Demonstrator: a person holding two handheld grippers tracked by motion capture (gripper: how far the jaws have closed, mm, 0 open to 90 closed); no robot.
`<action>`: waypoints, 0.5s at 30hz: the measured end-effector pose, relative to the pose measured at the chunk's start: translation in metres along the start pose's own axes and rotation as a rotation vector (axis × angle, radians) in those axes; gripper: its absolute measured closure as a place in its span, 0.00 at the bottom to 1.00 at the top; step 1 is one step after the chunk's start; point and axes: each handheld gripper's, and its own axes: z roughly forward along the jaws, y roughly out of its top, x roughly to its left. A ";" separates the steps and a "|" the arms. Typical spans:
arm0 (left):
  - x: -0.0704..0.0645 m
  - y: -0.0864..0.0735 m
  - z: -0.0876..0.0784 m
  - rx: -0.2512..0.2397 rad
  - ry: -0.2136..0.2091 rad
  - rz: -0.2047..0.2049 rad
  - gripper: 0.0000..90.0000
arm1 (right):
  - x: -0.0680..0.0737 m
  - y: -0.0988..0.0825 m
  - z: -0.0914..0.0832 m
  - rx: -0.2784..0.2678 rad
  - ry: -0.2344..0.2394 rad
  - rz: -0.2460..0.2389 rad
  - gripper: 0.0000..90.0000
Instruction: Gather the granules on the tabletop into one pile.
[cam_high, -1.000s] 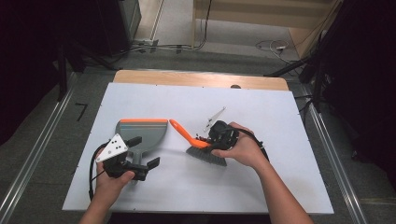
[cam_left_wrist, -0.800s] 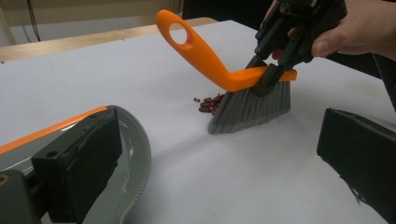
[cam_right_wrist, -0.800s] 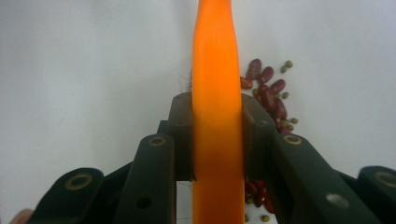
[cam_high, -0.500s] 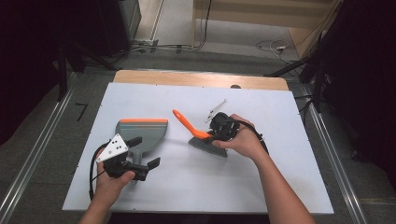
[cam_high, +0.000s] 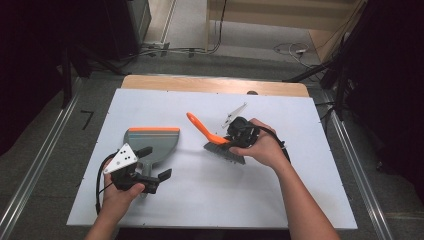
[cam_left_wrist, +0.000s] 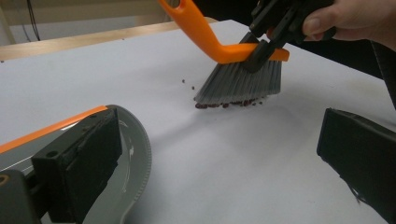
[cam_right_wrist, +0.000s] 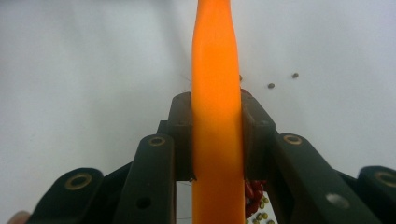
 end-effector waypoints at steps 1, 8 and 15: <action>0.000 0.000 0.000 0.002 -0.001 0.001 0.00 | -0.001 -0.001 -0.001 -0.015 0.009 -0.005 0.77; -0.001 0.000 0.001 0.005 -0.003 0.004 0.00 | 0.010 -0.009 0.002 0.000 0.079 0.011 0.77; -0.003 0.000 0.002 0.004 -0.005 0.006 0.00 | 0.010 -0.009 0.015 0.043 0.053 -0.009 0.77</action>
